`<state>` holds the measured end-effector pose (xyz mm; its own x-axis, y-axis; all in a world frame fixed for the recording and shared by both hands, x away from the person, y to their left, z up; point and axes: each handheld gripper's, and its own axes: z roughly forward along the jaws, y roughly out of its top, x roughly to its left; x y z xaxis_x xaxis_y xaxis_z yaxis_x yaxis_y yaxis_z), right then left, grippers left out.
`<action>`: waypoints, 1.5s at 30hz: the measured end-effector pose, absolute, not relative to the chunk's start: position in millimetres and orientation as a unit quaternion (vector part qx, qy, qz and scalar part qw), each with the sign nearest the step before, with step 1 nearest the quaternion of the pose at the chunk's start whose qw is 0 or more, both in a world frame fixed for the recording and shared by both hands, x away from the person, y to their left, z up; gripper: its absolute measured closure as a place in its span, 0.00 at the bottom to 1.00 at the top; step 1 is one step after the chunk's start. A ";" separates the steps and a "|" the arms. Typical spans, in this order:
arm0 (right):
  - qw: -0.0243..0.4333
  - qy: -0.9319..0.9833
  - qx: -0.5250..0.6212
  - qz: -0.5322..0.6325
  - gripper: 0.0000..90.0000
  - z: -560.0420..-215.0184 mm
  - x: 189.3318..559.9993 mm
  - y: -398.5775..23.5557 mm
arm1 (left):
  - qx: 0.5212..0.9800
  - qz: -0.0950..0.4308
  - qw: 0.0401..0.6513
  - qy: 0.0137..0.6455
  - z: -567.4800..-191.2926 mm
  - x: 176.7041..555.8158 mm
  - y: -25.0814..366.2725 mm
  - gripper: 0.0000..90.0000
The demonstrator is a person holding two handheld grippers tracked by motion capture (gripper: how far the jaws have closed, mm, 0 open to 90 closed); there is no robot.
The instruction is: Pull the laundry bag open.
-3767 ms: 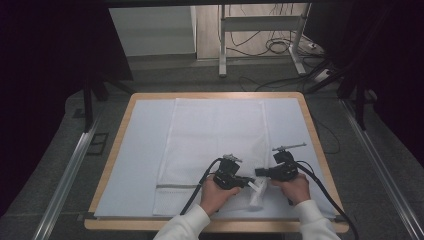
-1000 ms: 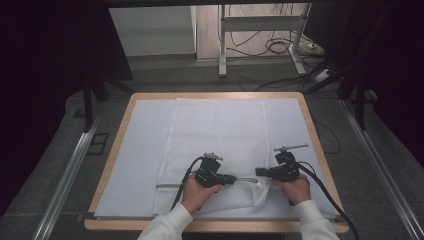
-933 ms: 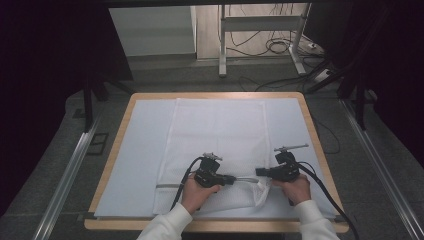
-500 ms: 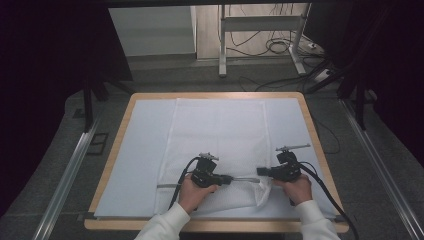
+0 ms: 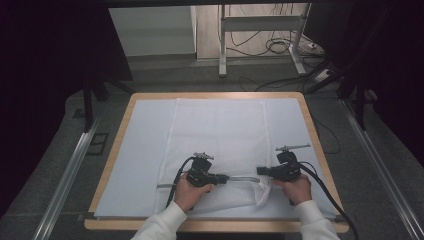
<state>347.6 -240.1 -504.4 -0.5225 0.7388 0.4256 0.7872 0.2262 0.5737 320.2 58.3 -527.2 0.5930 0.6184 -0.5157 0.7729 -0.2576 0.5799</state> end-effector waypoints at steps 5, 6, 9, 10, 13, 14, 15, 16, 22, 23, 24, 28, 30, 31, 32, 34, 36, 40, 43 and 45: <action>0.032 -0.782 -0.488 -0.387 0.98 -504.3 347.8 -239.7 | 0.786 -0.090 0.422 0.443 -525.2 319.2 63.9 0.97; 0.031 -0.782 -0.488 -0.387 0.98 -504.1 347.8 -239.6 | 0.786 -0.091 0.422 0.443 -524.9 318.9 64.8 0.97; 0.032 -0.782 -0.487 -0.387 0.98 -504.1 347.7 -239.8 | 0.785 -0.090 0.422 0.446 -524.8 318.8 68.1 0.97; 0.031 -0.782 -0.487 -0.387 0.98 -504.1 347.7 -239.8 | 0.784 -0.090 0.421 0.447 -524.9 318.7 69.1 0.97; 0.031 -0.783 -0.487 -0.387 0.98 -504.1 347.7 -239.8 | 0.782 -0.089 0.421 0.450 -526.4 317.2 69.3 0.97; 0.031 -0.783 -0.487 -0.386 0.98 -504.1 347.7 -239.8 | 0.784 -0.089 0.419 0.450 -526.7 316.8 69.6 0.97; 0.031 -0.783 -0.487 -0.386 0.98 -504.0 347.8 -239.9 | 0.782 -0.090 0.420 0.452 -526.8 316.2 69.3 0.97; 0.031 -0.783 -0.486 -0.387 0.98 -504.0 347.8 -239.8 | 0.781 -0.090 0.421 0.453 -526.6 315.9 69.6 0.97; 0.029 -0.783 -0.486 -0.386 0.98 -503.6 347.9 -240.0 | 0.782 -0.086 0.419 0.454 -526.5 316.4 75.4 0.97; 0.028 -0.784 -0.486 -0.386 0.98 -503.7 348.0 -240.2 | 0.780 -0.086 0.420 0.457 -526.4 316.2 75.7 0.97; 0.028 -0.784 -0.486 -0.386 0.98 -503.8 348.1 -240.3 | 0.780 -0.086 0.419 0.456 -526.2 316.2 76.8 0.97; 0.028 -0.785 -0.485 -0.385 0.98 -503.7 348.2 -240.2 | 0.780 -0.084 0.419 0.457 -526.3 315.4 78.8 0.97; 0.028 -0.785 -0.485 -0.384 0.98 -503.8 348.4 -240.4 | 0.779 -0.084 0.418 0.460 -526.8 315.3 80.6 0.97; 0.029 -0.786 -0.484 -0.384 0.98 -503.8 348.5 -240.5 | 0.778 -0.084 0.419 0.460 -527.1 315.4 81.9 0.97; 0.028 -0.786 -0.484 -0.384 0.98 -503.8 348.5 -240.5 | 0.778 -0.084 0.419 0.460 -527.0 315.4 83.3 0.97; 0.028 -0.785 -0.485 -0.384 0.98 -504.1 348.8 -240.4 | 0.775 -0.086 0.421 0.464 -526.7 315.0 86.3 0.97; 0.029 -0.785 -0.486 -0.384 0.98 -504.4 349.4 -240.4 | 0.771 -0.086 0.423 0.467 -526.0 313.8 89.1 0.97; 0.028 -0.785 -0.486 -0.382 0.98 -504.6 349.8 -240.1 | 0.771 -0.082 0.422 0.470 -525.8 312.4 94.2 0.97; 0.028 -0.786 -0.487 -0.381 0.98 -504.1 349.6 -240.0 | 0.769 -0.080 0.422 0.473 -526.3 312.1 98.6 0.97; 0.028 -0.786 -0.486 -0.381 0.98 -504.1 349.6 -240.0 | 0.766 -0.080 0.424 0.476 -526.4 311.9 101.8 0.97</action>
<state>349.6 -240.0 -504.1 -0.5256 0.7428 0.4147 0.7856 0.2367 0.5717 311.9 101.8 -526.4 0.5334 0.6617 -0.5270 0.7981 -0.1871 0.5728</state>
